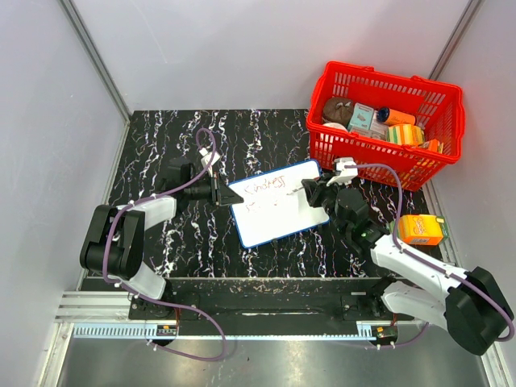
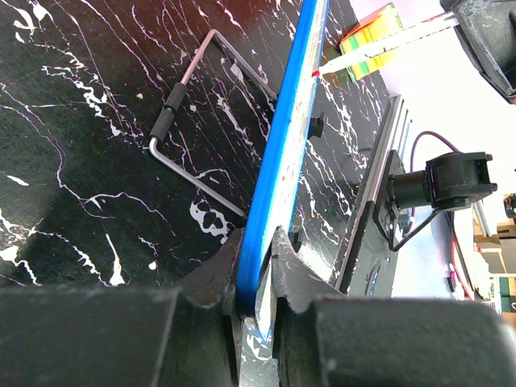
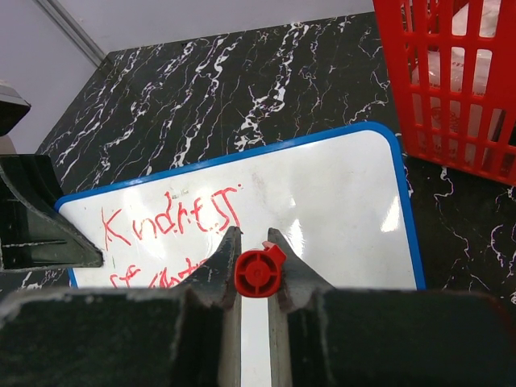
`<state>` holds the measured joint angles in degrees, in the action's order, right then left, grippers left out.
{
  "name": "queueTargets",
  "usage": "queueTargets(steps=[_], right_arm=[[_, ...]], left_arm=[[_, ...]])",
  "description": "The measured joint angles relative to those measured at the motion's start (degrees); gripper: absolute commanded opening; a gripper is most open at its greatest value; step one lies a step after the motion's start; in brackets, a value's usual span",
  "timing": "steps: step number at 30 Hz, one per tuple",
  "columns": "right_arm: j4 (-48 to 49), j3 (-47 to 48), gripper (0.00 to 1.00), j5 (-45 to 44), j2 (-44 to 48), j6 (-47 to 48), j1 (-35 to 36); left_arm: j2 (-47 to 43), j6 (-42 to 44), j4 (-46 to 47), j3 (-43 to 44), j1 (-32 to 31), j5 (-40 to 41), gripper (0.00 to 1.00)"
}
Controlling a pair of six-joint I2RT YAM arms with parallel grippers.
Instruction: Write a sentence on the whiteboard
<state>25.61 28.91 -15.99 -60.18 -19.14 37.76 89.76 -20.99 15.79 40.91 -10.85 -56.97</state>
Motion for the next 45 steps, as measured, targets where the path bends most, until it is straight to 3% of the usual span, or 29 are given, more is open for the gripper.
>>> queueTargets(steps=[14,45], right_arm=[[-3.65,-0.13,0.0,0.0,1.62,-0.37,0.02],[-2.29,1.86,0.0,-4.52,-0.87,0.44,0.24]], left_arm=[[0.0,0.02,-0.02,0.0,0.0,0.0,0.0],[0.0,0.02,-0.13,0.0,0.0,0.07,0.0]])
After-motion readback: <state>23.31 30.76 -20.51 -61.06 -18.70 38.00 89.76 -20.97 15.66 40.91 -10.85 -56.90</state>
